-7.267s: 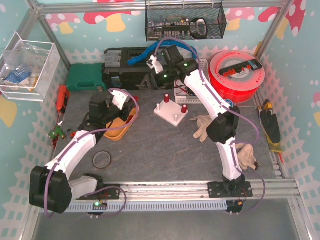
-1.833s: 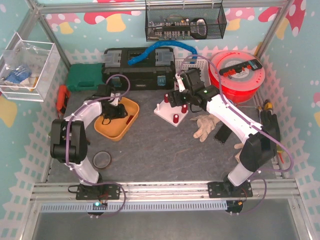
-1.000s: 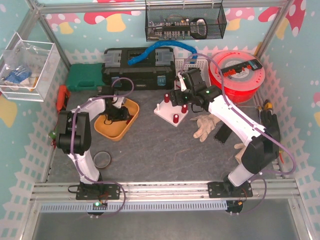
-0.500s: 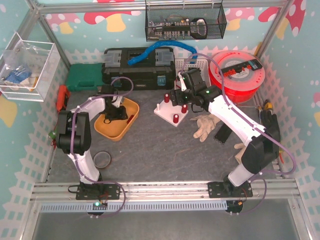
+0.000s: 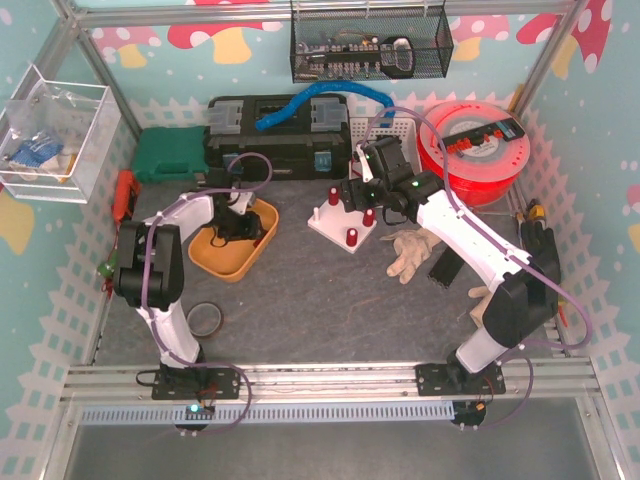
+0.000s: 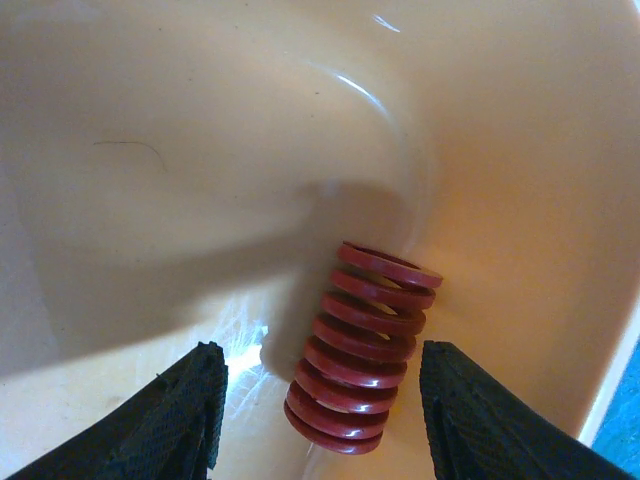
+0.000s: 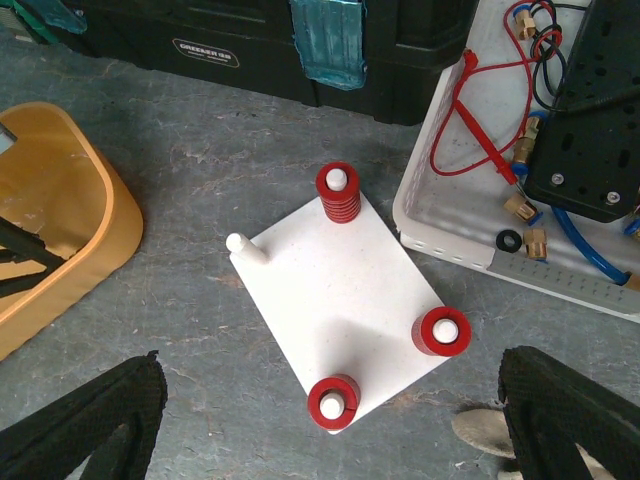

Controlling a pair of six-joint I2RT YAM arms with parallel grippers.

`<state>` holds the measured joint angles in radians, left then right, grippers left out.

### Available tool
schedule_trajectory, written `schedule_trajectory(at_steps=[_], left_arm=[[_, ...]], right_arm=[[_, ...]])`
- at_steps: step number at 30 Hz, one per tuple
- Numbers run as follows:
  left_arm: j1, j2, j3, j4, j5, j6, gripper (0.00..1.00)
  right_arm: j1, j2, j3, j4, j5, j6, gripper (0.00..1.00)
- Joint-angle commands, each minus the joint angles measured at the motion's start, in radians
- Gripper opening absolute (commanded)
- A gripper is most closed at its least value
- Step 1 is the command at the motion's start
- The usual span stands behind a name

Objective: Install the large spring

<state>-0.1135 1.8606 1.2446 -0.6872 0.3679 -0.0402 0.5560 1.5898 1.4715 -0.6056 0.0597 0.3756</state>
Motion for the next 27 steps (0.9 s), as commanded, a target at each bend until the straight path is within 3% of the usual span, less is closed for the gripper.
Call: schedule_trajectory(at_steps=[1,17,27], left_arm=[[0.0,-0.004,0.01,-0.018,0.034,0.036,0.56],[-0.002,0.054,0.021,-0.034,-0.117,0.056,0.56],[-0.008,0.067,0.04,-0.034,0.03,0.077,0.61]], right_arm=[[-0.005,-0.011,0.025,-0.006,0.008,0.001,0.9],[-0.005,-0.017,0.019,-0.006,0.016,-0.007,0.9],[-0.006,-0.02,0.018,-0.006,0.019,-0.008,0.9]])
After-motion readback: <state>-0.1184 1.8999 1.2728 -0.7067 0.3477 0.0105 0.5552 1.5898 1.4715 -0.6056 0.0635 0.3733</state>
